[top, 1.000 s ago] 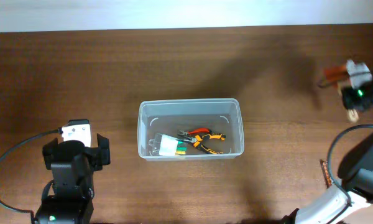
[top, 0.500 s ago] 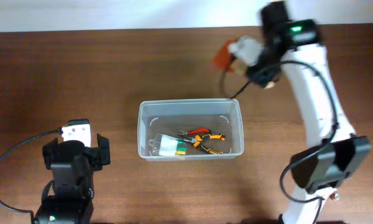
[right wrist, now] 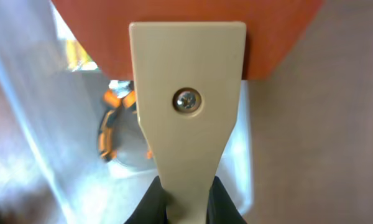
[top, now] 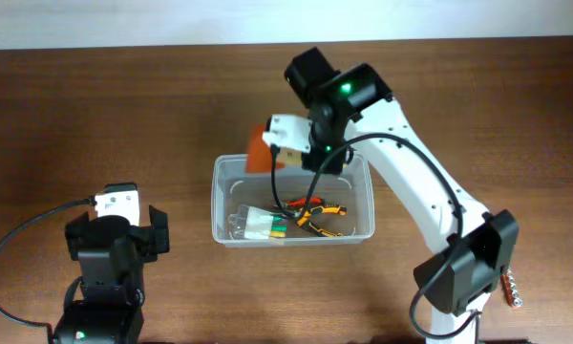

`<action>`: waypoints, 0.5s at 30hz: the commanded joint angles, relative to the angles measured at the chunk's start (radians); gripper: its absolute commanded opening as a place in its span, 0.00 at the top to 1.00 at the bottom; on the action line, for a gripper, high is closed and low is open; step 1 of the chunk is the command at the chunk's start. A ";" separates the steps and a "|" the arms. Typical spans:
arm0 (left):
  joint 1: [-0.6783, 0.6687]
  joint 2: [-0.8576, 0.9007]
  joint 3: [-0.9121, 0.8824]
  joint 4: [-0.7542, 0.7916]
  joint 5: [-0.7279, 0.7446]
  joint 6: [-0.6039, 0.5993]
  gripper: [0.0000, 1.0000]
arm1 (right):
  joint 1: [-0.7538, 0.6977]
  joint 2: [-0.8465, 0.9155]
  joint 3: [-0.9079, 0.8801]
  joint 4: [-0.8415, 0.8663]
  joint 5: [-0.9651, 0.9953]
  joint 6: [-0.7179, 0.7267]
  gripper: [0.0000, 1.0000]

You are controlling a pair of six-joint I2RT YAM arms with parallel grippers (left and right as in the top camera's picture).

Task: Pack container
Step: 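Lift the scraper and carry it left over the container, then lower the scraper into the container and open the right gripper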

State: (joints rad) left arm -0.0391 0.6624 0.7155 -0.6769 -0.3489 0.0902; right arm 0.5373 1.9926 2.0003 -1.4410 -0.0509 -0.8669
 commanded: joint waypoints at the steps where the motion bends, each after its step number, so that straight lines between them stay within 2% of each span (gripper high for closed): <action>1: -0.004 0.000 0.021 0.002 -0.007 0.016 0.01 | -0.001 -0.005 -0.079 0.018 -0.051 -0.020 0.90; 15: -0.004 0.000 0.021 0.002 -0.007 0.016 0.01 | -0.002 -0.003 -0.322 0.160 -0.051 -0.045 0.89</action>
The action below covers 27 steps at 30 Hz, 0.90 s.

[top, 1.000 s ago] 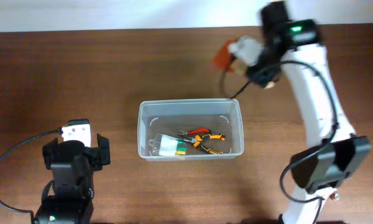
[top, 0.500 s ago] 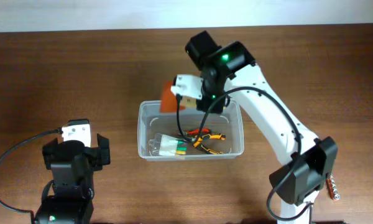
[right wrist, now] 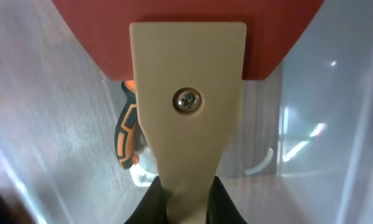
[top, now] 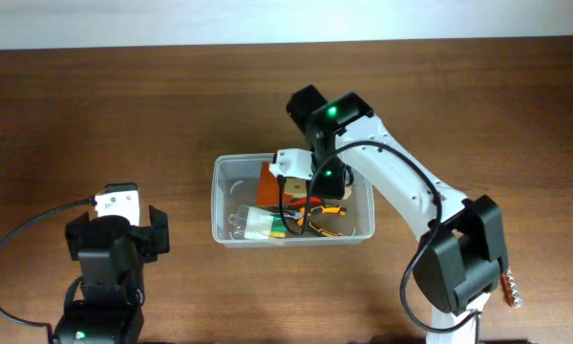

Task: Pack container
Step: 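Lower the scraper into the container and open the right gripper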

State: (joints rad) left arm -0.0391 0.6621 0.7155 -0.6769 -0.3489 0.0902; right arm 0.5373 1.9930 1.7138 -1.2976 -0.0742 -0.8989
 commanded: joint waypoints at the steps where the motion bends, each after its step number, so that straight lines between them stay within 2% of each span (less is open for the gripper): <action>1: -0.004 0.000 0.021 0.002 -0.007 0.016 0.01 | -0.002 -0.003 -0.048 0.027 -0.028 -0.014 0.89; 2: -0.004 0.000 0.021 0.002 -0.007 0.016 0.01 | -0.003 -0.003 -0.064 0.040 -0.027 -0.013 0.89; 4: -0.004 0.000 0.021 0.002 -0.007 0.016 0.01 | -0.003 -0.003 -0.090 0.058 -0.027 -0.013 0.80; 5: -0.004 0.000 0.021 0.002 -0.007 0.016 0.01 | -0.003 -0.003 -0.103 0.066 -0.027 -0.013 0.70; 8: -0.004 0.000 0.021 0.002 -0.007 0.016 0.01 | -0.004 -0.002 -0.121 0.076 -0.027 -0.013 0.50; 10: -0.004 0.000 0.021 0.002 -0.007 0.016 0.01 | -0.004 -0.002 -0.121 0.080 -0.023 -0.011 0.27; 15: -0.004 0.000 0.021 0.002 -0.007 0.016 0.01 | -0.003 -0.002 -0.097 0.099 -0.016 0.034 0.03; 18: -0.004 0.000 0.021 0.002 -0.007 0.016 0.01 | -0.004 -0.003 -0.001 0.090 0.069 0.185 0.01; 20: -0.004 0.000 0.021 0.002 -0.007 0.016 0.01 | -0.004 -0.003 0.063 0.059 0.135 0.236 0.01; 24: -0.004 0.000 0.021 0.002 -0.007 0.016 0.01 | -0.013 -0.003 0.257 -0.114 0.320 0.334 0.02; 27: -0.004 0.000 0.021 0.002 -0.007 0.016 0.01 | -0.051 -0.006 0.404 -0.280 0.340 0.389 0.01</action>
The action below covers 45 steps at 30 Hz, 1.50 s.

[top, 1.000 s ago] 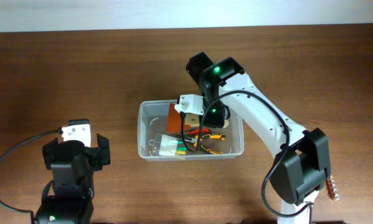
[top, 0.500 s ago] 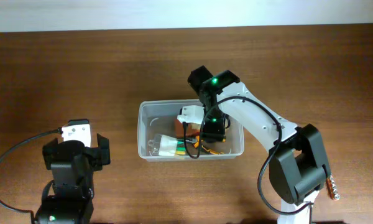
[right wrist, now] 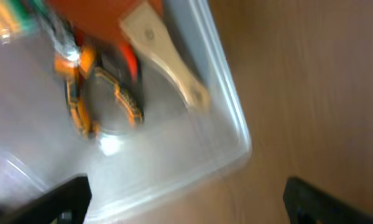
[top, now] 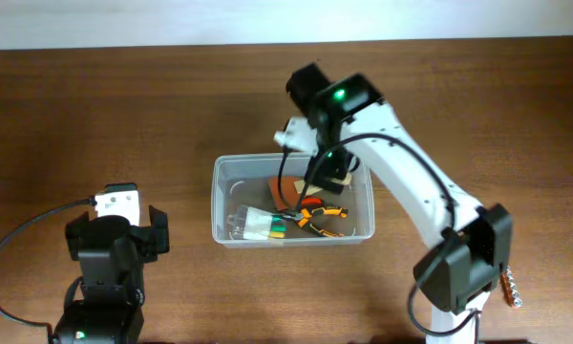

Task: Pack container
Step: 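Lower the scraper into the container and open the right gripper, then move the right gripper right over the orange bit strip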

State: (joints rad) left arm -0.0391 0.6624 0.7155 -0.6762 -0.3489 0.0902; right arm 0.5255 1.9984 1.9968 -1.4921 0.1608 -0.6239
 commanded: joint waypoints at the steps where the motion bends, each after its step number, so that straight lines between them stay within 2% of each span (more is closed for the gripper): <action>1: -0.004 0.000 0.021 0.001 -0.007 0.016 0.01 | -0.056 -0.016 0.153 -0.121 0.106 0.151 0.02; 4: -0.004 0.000 0.021 0.001 -0.007 0.016 0.01 | -0.116 -0.035 0.200 -0.201 0.106 0.240 0.01; 9: -0.004 0.000 0.021 0.001 -0.007 0.016 0.01 | -0.277 -0.166 0.203 -0.207 0.035 0.421 0.01; 13: -0.004 0.000 0.021 0.001 -0.007 0.016 0.01 | -0.402 -0.315 0.182 -0.207 -0.074 0.423 0.01; 18: -0.004 0.000 0.021 0.001 -0.007 0.016 0.01 | -0.609 -0.516 0.067 -0.207 -0.075 0.420 0.01; 23: -0.004 0.000 0.021 0.001 -0.007 0.016 0.01 | -0.814 -0.639 -0.084 -0.206 -0.075 0.416 0.01; 27: -0.004 0.000 0.021 0.001 -0.007 0.016 0.01 | -0.895 -0.669 -0.240 -0.207 -0.070 0.337 0.01; 29: -0.004 0.000 0.021 0.001 -0.007 0.016 0.01 | -0.927 -0.659 -0.372 -0.206 -0.070 0.212 0.01; 30: -0.004 0.000 0.021 0.001 -0.007 0.016 0.01 | -0.943 -0.643 -0.472 -0.191 -0.067 0.089 0.01; 34: -0.004 0.000 0.021 0.001 -0.007 0.016 0.01 | -0.980 -0.602 -0.614 -0.070 -0.052 0.071 0.01; 40: -0.004 0.000 0.021 0.001 -0.007 0.016 0.01 | -1.083 -0.532 -0.723 0.131 -0.065 0.069 0.01; 45: -0.004 0.000 0.021 0.001 -0.007 0.016 0.01 | -1.151 -0.484 -0.746 0.156 -0.082 -0.012 0.01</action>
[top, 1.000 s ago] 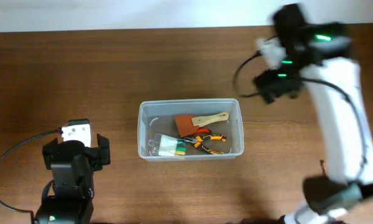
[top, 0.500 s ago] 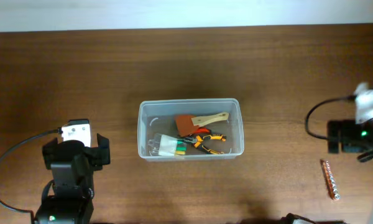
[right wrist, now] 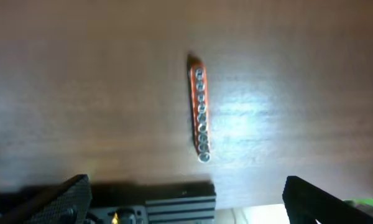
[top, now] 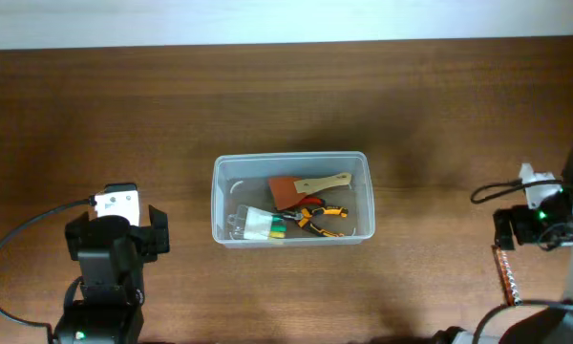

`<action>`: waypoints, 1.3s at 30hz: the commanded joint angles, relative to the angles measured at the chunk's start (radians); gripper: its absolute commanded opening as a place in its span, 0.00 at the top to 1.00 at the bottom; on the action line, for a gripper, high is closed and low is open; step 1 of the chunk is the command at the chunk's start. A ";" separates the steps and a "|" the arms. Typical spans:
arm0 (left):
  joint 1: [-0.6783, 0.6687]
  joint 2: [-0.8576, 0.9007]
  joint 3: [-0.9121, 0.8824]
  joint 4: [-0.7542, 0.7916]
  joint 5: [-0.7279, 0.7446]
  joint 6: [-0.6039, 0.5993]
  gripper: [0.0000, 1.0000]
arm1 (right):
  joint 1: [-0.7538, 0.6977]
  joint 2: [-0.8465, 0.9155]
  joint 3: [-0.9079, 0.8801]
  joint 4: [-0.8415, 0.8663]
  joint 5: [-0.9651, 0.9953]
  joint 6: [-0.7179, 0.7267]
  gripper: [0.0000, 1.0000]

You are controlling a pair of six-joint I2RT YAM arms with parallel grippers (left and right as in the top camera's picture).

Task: Pack container
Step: 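Move the right gripper right over the orange bit strip, then lower the right gripper and close it on the orange bit strip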

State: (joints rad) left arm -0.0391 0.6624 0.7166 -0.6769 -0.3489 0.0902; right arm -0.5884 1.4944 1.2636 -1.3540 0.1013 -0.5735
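Observation:
The clear plastic container (top: 217, 201) sits mid-table. Inside lie a scraper (top: 306, 185) with a red-brown blade and cream handle, orange-handled pliers (top: 322, 218) and a clear bulb-like item with green (top: 257, 225). My right gripper (top: 538, 218) is at the table's right edge, far from the container. In the right wrist view it (right wrist: 186, 196) is open and holds nothing, above an orange strip of bit sockets (right wrist: 199, 109). That strip (top: 504, 275) lies on the wood just in front of the gripper. My left gripper (top: 115, 229) rests at the left; its jaws are hidden.
A black ribbed block (right wrist: 174, 202), part of the arm's base, shows under the right wrist camera. A cable (top: 19, 244) loops beside the left arm. The table's far edge (top: 286, 43) meets a white wall.
My right arm was over the container with open fingers; now it is at the table's right edge above the orange socket strip. The scraper lies in the container. The left arm is unchanged.
My right gripper held the scraper by its handle over the container's back rim, then lower inside the container. Later the scraper lay on the tools and the gripper was open above it. Now the gripper hangs open at the right over the socket strip.

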 commanded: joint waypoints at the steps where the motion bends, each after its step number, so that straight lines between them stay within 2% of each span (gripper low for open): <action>1: -0.004 0.000 0.020 0.002 -0.007 0.016 0.01 | -0.047 0.026 -0.013 0.040 -0.031 -0.063 0.01; 12: -0.004 0.000 0.020 0.002 -0.007 0.016 0.01 | -0.090 0.051 -0.018 0.105 -0.033 -0.242 0.01; 21: -0.004 0.000 0.020 0.002 -0.007 0.016 0.01 | -0.115 0.103 -0.092 0.120 -0.027 -0.174 0.01; 39: -0.004 0.000 0.020 0.002 -0.007 0.016 0.01 | -0.159 0.113 -0.259 0.391 -0.050 -0.155 0.01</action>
State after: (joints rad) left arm -0.0391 0.6624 0.7166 -0.6769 -0.3489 0.0902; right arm -0.7330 1.6039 1.0229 -0.9852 0.0780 -0.7353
